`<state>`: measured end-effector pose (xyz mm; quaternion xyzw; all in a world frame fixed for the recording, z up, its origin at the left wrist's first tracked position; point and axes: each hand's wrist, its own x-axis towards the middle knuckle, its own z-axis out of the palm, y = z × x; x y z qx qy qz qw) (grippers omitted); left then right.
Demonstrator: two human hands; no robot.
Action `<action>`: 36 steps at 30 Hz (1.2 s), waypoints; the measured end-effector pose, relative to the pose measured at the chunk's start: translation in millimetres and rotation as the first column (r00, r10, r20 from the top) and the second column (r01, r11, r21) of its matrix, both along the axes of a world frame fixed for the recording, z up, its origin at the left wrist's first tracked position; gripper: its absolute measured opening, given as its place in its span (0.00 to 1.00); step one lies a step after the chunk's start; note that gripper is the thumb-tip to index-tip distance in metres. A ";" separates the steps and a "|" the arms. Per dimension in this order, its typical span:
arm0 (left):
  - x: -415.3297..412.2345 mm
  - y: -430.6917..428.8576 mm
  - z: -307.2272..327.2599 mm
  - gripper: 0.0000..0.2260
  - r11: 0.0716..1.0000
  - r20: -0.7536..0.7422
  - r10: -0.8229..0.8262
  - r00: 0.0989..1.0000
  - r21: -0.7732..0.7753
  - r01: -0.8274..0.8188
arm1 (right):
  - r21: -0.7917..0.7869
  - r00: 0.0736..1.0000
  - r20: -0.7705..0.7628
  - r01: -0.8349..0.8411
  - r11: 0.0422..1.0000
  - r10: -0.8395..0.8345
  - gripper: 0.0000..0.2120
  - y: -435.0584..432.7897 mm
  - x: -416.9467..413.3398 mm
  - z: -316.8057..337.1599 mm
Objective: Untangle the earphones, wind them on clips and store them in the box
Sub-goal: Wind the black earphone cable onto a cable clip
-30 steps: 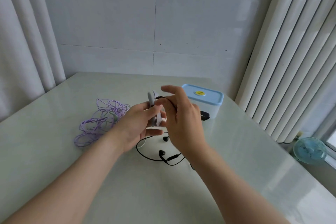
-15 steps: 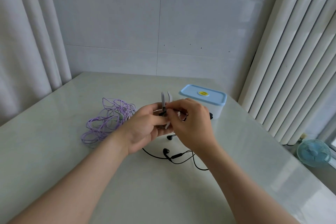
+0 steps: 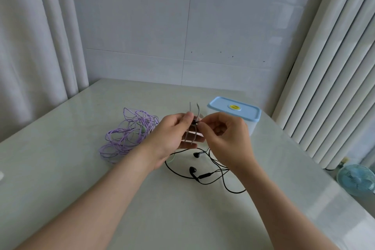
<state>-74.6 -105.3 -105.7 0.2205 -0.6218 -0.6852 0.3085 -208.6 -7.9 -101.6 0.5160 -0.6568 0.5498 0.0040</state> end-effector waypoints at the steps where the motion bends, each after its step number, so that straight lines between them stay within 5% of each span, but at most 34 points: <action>1: 0.0 -1.2 -0.4 0.18 1.000 0.004 0.022 1.000 0.001 -0.022 | 0.008 1.000 -0.012 -0.018 1.000 0.019 0.04 0.5 1.0 -0.1; 8: 3.3 -7.2 -0.1 0.18 0.991 -0.076 -0.062 0.995 0.115 0.071 | -0.022 0.991 -0.116 0.067 0.998 -0.069 0.04 0.2 -2.2 -2.2; 20: 10.1 -9.6 6.5 0.13 0.995 -0.140 -0.070 0.988 0.064 0.080 | 0.008 0.974 -0.213 0.080 0.997 -0.077 0.13 1.3 -5.5 3.5; 28: 10.2 -8.4 8.2 0.12 0.991 -0.086 0.130 0.988 -0.012 -0.131 | 0.291 0.978 -0.194 -0.017 0.956 0.077 0.11 7.5 3.4 9.0; 31: 9.3 -9.6 7.7 0.11 0.976 -0.117 0.218 0.969 0.016 -0.218 | 0.399 0.980 -0.077 -0.136 0.907 0.181 0.12 12.2 6.4 12.0; 36: 11.0 -14.2 2.3 0.06 0.898 -0.056 0.398 0.916 -0.179 -0.401 | 0.343 0.923 -0.252 -0.197 0.919 0.292 0.11 12.9 16.7 8.5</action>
